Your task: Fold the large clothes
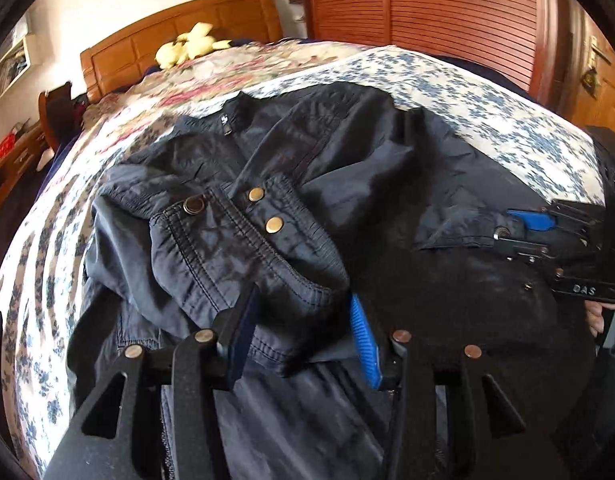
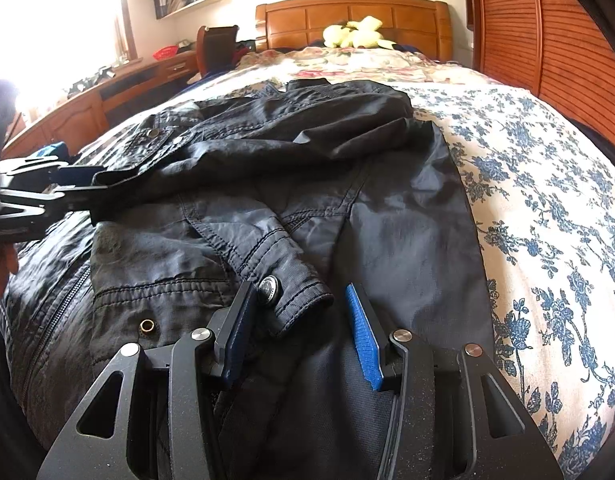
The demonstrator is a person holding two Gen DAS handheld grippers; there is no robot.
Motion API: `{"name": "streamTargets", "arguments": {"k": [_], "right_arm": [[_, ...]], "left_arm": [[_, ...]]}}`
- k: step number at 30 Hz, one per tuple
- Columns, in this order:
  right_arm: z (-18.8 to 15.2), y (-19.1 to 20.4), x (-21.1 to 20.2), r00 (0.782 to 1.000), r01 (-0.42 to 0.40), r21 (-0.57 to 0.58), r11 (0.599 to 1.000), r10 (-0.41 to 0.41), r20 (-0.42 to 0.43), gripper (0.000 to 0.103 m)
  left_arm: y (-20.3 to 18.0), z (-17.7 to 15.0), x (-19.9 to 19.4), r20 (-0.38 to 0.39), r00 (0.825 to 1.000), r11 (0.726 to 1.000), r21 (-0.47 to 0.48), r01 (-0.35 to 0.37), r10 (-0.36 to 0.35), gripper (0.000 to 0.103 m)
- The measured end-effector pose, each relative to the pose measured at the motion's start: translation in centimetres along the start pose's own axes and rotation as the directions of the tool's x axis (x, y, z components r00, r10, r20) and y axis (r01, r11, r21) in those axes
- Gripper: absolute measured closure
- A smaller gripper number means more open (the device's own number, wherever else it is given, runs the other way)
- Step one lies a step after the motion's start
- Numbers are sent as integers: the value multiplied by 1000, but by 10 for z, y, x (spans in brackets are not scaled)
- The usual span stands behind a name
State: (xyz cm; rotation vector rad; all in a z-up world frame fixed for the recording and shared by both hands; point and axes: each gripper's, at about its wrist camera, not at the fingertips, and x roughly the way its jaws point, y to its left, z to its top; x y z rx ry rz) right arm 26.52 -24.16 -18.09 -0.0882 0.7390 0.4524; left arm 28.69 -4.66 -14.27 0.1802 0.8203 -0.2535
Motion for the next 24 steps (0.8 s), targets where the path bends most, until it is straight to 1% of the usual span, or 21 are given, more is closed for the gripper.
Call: {"name": "streamTargets", "arguments": {"k": [2,3,4,6,7,11,13,19,23,24], "right_arm": [[0,2,-1,1000,2,-2,1000,-2,1,56],[0,2,-1,1000,1,-1,1000,-1,0,56],[0,2,-1,1000,0,-1,1000,0,0,56],[0,2,-1,1000,3,-2,1000,-3,1,56],[-1,1,-1,1000,4,-3,1000,-4,2,56],[-1,3,-1,1000,9,-8,1000,-9,4,56],[-1,3,-1,1000,9,-9,1000,-9,3,56],[-1,2,-1,1000,8,-8,1000,-8,3,56],[-1,2,-1,1000,8,-8,1000,-8,3,56],[-1,2,-1,1000,9,-9,1000,-9,3,56]], "left_arm": [[7,-1,-4,16,1000,1000,-29,0,1,61],[10,-2,-8,31,999,999,-35,-11,12,78],[14,-3,-13,43,999,999,-41,-22,24,86],[25,-6,-19,57,998,997,-74,-21,26,92],[31,-9,-24,64,998,995,-95,-22,28,93],[50,-21,-38,67,996,991,-122,-52,61,93],[58,-29,-43,56,996,988,-138,-64,72,93],[71,-51,-41,6,1000,983,-183,-24,25,90],[72,-59,-51,24,1000,982,-188,-8,12,84],[73,-60,-54,32,999,982,-189,-6,13,79]]}}
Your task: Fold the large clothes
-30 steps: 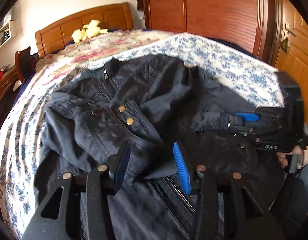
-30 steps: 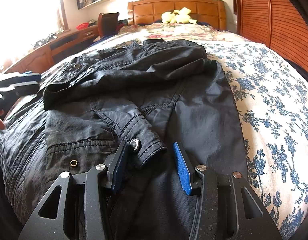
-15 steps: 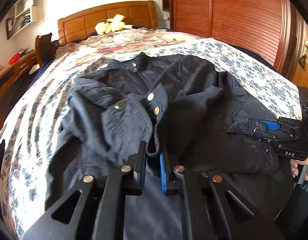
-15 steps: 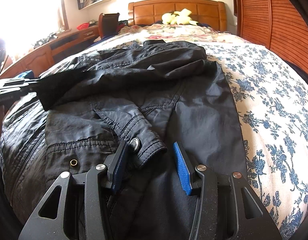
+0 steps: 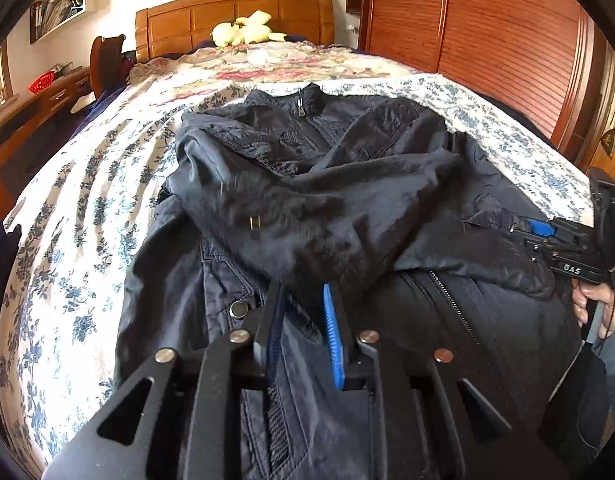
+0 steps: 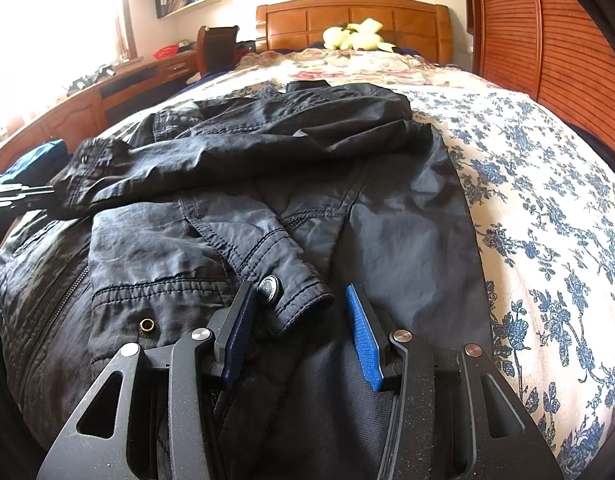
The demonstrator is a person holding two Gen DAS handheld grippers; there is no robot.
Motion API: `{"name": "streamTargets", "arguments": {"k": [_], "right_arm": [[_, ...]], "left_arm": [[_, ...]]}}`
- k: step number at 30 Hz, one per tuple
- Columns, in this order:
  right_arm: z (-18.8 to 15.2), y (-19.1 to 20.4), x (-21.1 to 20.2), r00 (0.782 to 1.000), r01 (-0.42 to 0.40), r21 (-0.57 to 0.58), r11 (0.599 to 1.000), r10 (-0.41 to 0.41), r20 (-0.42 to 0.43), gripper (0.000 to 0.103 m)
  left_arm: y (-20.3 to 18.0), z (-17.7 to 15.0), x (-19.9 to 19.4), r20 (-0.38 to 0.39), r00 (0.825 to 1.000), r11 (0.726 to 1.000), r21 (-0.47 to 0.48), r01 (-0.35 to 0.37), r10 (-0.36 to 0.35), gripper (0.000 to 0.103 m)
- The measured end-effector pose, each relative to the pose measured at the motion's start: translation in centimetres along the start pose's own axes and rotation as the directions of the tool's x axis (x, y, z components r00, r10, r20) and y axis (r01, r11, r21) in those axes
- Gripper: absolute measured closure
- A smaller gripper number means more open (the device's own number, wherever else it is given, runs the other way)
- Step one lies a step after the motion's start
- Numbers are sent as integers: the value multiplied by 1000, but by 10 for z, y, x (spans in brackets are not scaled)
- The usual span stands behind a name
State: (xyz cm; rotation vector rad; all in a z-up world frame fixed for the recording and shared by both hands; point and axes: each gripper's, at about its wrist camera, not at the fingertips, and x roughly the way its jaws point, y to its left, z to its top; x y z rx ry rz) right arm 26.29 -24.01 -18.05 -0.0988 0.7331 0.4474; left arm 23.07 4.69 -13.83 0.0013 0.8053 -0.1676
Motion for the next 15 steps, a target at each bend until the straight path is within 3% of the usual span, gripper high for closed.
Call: {"name": "streamTargets", "arguments": {"k": [6,15], "right_arm": [[0,0,0,1000,0,0,1000,0,0,56],[0,1,0,1000,1,-1,1000,-1,0,56]], "left_arm": [[7,1,-11,26,1000,1000,1,7,-7,65],[10,-10,20,-45,999,998,-54,12,-15,64]]}}
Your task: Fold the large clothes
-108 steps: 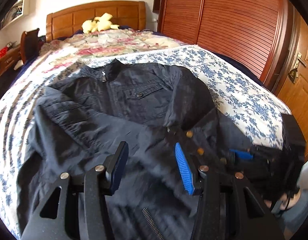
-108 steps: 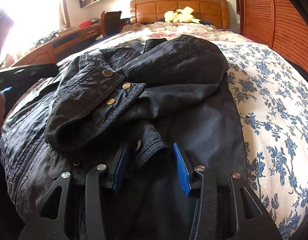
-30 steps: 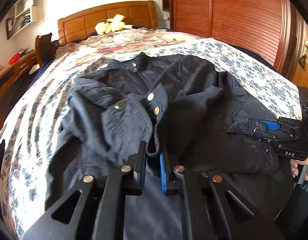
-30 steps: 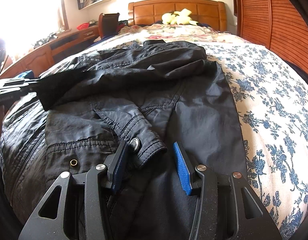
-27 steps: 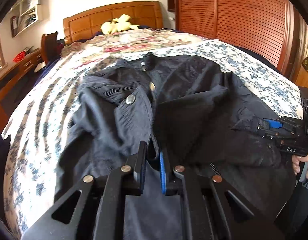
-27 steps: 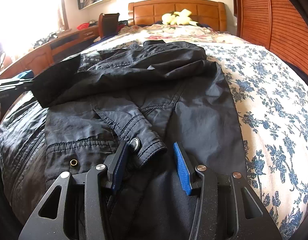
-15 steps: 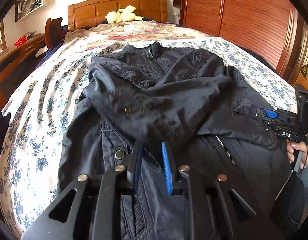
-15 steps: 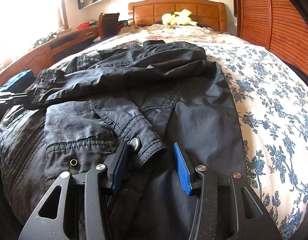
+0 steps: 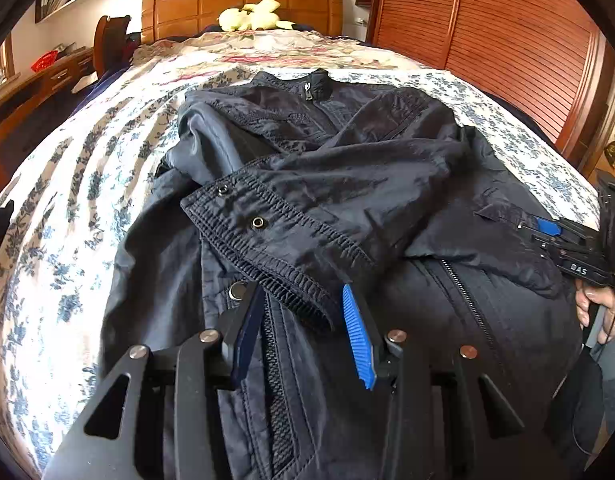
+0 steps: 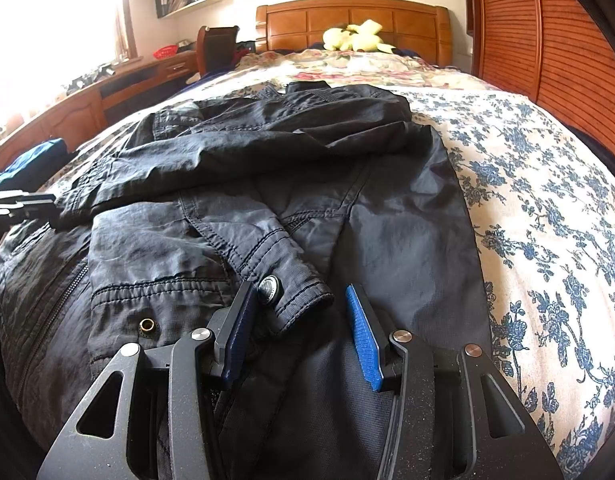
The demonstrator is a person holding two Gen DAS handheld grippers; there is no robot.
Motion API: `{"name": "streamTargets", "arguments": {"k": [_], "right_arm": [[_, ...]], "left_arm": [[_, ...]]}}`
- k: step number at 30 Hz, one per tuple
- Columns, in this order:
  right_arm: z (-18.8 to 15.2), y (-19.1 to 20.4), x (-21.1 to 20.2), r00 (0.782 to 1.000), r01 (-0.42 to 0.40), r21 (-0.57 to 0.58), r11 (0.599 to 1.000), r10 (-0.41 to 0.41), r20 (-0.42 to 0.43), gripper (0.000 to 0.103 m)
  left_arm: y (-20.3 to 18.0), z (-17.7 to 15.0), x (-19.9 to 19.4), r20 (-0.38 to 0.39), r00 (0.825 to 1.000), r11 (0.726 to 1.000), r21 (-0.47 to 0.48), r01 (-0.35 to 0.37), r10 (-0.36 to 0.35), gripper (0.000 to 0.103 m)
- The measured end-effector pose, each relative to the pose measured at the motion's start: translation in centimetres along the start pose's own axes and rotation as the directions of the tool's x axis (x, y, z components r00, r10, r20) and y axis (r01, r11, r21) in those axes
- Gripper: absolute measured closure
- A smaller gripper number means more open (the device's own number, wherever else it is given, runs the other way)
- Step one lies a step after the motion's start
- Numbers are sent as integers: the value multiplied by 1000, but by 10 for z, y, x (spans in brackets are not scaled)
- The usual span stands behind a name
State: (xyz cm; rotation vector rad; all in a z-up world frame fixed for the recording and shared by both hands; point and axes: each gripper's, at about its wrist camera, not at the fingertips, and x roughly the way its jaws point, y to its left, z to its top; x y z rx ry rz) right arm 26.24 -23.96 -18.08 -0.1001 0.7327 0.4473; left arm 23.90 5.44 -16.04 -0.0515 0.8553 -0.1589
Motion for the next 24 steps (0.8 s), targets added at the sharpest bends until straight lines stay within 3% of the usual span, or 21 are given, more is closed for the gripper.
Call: {"name": "streamTargets", "arguments": {"k": [1,3,6,10,15,20,24], "right_arm": [[0,0,0,1000,0,0,1000,0,-1,56],[0,1,0,1000,5,-3,1000,-5,-1,56],[1,0,0,1000,1,-2,1000,-1,-8,56],[2,-2,0,1000,-4,4,1000,4,-13,56],[6,-4,2,999,-4,-3,1000,4,-40,56],[19,-4,-3,997,5,-26,1000,-7,-80,54],[42,7,-13,998,15,-68,998,-19,-54,54]], "left_arm": [[0,0,3,-1,1000,1000,-8,1,-1,64],[-3,0,4,4,1000,1000,2,12,-12,91],[-13,2,-5,30,999,1000,23,14,-15,102],[-26,-6,-40,123,991,999,21,50,-52,102],[-37,-18,-59,143,987,996,38,75,-79,102],[-32,-25,-67,155,986,998,34,58,-62,102],[-15,-33,-69,163,986,999,14,42,-44,91]]}}
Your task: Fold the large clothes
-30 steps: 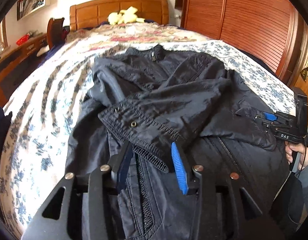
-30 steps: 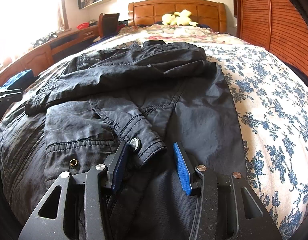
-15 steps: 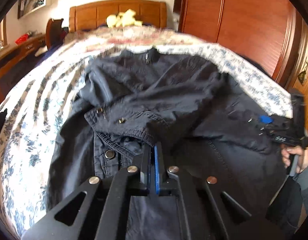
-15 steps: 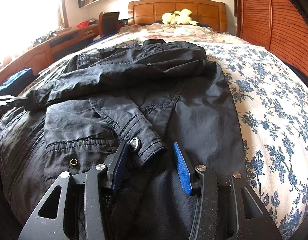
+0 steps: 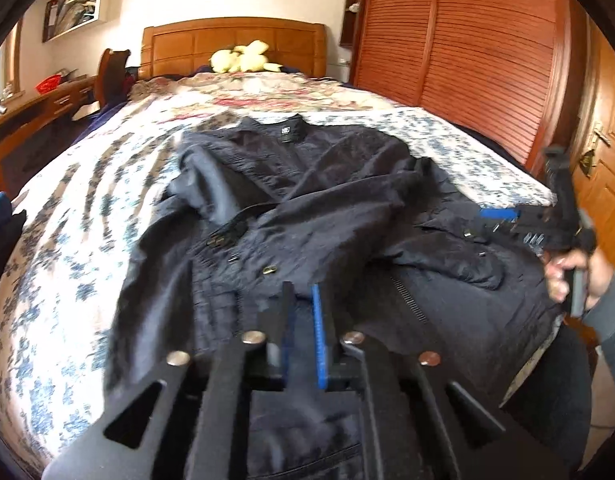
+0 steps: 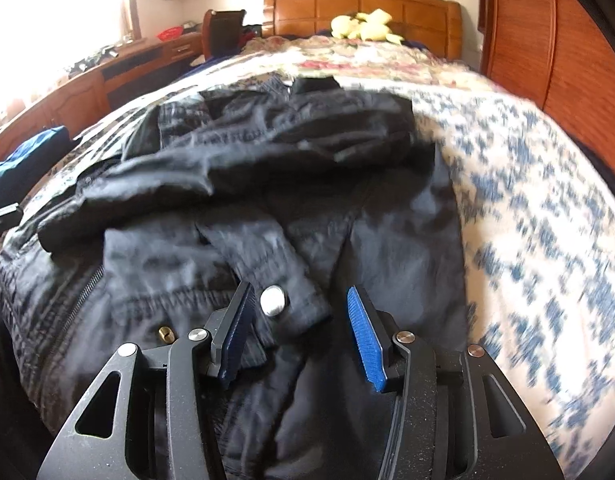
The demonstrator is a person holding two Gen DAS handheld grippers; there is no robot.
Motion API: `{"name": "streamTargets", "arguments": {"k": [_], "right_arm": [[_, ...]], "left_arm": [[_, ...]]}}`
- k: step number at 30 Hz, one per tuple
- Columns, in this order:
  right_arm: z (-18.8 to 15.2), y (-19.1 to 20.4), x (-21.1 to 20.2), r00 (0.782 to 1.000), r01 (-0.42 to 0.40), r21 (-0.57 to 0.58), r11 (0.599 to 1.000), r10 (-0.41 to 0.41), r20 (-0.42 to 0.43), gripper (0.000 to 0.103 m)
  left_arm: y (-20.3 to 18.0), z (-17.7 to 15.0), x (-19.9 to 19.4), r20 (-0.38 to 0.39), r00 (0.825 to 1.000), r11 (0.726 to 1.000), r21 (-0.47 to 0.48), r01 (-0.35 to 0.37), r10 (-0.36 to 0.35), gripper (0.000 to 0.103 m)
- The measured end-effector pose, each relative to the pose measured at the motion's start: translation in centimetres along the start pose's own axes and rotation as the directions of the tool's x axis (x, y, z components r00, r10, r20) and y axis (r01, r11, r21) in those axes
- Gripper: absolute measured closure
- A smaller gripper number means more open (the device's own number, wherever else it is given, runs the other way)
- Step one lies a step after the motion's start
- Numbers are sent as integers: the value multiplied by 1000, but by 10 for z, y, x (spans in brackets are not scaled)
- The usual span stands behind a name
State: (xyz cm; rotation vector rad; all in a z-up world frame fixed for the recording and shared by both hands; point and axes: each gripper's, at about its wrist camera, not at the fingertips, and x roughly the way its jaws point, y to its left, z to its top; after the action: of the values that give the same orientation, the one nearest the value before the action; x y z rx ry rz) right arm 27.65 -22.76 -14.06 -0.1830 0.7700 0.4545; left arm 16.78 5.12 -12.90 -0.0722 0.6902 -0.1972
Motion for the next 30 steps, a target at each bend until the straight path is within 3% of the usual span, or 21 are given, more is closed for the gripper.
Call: {"name": "streamTargets", "arguments": {"k": [6,8,15,18,20,23,30], "right_arm": [[52,33,6,999,-37,-83,996,40,32,54],[71,49,22,998,-55,-113,992,59,30,54],[114,95,96,994,-104,-132,986,98,-48,54],[111,113,128,981,-137,-141,980,114,-159,54],[100,126,150,955,-185,-162,969,138,-262,53],[93,136,152,960,-161,-228,960,99,-262,51],[90,156,117,966,-189,-275,943,129,-223,52]], "left_arm": [[33,-12,-15,16,998,998,-28,-59,60,76],[43,-15,-20,12,999,999,-29,-44,45,74],[70,-23,-37,22,994,994,-47,-103,104,61],[79,-26,-42,19,993,992,-53,-117,118,54],[83,-28,-44,22,991,990,-54,-128,129,53],[87,-29,-47,25,990,989,-57,-134,135,52],[86,-28,-46,35,988,987,-56,-148,150,51]]}}
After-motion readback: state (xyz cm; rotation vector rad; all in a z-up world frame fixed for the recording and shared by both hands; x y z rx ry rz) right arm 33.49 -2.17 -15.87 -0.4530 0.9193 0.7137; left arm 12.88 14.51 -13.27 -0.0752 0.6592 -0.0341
